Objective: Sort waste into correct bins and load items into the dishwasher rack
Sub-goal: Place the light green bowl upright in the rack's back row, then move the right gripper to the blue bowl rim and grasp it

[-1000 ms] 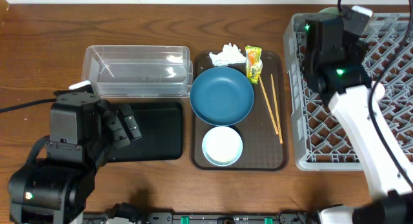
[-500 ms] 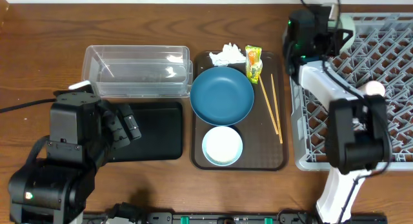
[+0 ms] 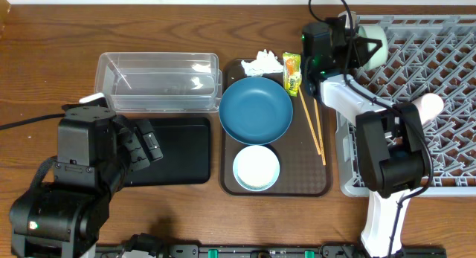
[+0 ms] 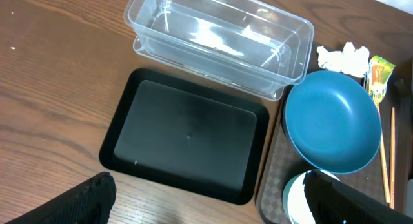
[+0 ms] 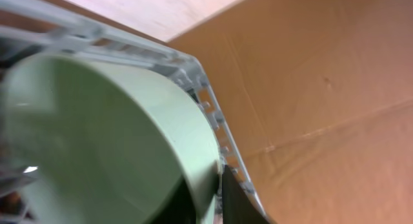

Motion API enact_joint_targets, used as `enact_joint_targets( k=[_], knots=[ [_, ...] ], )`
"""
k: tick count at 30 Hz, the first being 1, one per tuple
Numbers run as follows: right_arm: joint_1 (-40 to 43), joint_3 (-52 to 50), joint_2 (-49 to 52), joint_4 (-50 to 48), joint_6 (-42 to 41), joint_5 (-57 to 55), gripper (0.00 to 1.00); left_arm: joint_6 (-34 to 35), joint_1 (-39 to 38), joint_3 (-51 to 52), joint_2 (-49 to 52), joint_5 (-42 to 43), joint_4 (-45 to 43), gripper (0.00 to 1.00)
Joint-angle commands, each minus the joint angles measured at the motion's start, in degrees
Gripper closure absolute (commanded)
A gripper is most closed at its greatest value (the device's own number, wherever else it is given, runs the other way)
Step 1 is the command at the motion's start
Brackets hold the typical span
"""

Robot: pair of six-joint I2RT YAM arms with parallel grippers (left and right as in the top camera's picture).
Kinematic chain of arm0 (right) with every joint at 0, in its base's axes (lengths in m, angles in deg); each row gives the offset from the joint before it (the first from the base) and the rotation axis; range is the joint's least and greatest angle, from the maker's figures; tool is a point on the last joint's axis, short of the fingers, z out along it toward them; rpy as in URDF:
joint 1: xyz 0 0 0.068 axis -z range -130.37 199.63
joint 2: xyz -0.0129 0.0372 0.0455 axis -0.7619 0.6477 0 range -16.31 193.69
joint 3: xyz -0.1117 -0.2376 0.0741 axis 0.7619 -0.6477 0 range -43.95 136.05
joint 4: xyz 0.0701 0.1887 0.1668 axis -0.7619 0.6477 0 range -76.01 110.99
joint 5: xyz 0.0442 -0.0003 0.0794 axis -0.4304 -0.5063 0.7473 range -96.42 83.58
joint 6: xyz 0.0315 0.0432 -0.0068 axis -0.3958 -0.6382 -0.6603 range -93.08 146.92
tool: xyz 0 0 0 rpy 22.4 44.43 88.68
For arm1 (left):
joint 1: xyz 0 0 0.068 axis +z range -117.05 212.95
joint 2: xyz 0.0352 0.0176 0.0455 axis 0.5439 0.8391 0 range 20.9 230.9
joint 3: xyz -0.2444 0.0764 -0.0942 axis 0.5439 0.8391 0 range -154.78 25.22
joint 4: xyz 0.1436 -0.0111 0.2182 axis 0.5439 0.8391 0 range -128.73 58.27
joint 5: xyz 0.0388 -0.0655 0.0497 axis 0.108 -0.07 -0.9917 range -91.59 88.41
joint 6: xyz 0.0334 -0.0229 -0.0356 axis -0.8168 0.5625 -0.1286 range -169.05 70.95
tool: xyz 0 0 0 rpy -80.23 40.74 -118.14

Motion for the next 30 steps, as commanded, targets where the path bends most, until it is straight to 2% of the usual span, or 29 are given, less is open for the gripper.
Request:
enact_joint_targets(
  k=[1, 4, 6, 10, 14, 15, 20, 22, 25, 27, 30],
  knots=[
    [-1.3, -0.1, 1.0, 0.2, 0.7, 2.8, 0.68, 0.3, 0.2, 0.0, -0.1, -0.9, 0.0, 0.05],
    [-1.9, -0.1, 0.0, 1.9, 0.7, 5.6, 0.45, 0.3, 0.2, 0.0, -0.1, -0.9, 0.0, 0.05],
    [-2.3, -0.1, -1.7, 4.2, -0.2, 8.8, 0.36, 0.3, 0.2, 0.0, -0.1, -0.9, 0.0, 0.05],
    [-2.3, -0.1, -5.5, 9.1, -3.8, 15.2, 0.27, 0.3, 0.2, 0.0, -0.1, -0.9, 0.0, 0.05],
    [-1.9, -0.1, -11.4, 17.7, -11.8, 25.5, 0.19, 0.3, 0.2, 0.0, -0.1, -0.9, 0.0, 0.05],
    [-1.6, -0.1, -13.4, 20.5, -14.6, 29.1, 0.18, 0.3, 0.2, 0.0, -0.1, -0.9, 0.0, 0.05],
    [-0.3, -0.1, -23.8, 34.6, -28.4, 51.3, 0.01, 0.3, 0.2, 0.0, -0.1, -0.9, 0.0, 0.05],
    [-0.3, -0.1, -27.1, 40.1, -32.3, 62.4, 0.02, 0.3, 0.2, 0.0, -0.1, -0.9, 0.0, 0.05],
    [-1.0, -0.1, -29.4, 48.5, -38.9, 78.2, 0.16, 0.3, 0.2, 0.0, -0.1, -0.9, 0.0, 0.05],
    [-1.9, -0.2, -29.1, 54.4, -43.7, 83.4, 0.27, 0.3, 0.2, 0.0, -0.1, -0.9, 0.0, 0.05],
    [-3.4, -0.5, -26.7, 61.1, -47.4, 83.7, 0.36, 0.3, 0.2, 0.0, -0.1, -0.9, 0.0, 0.05]
  ],
)
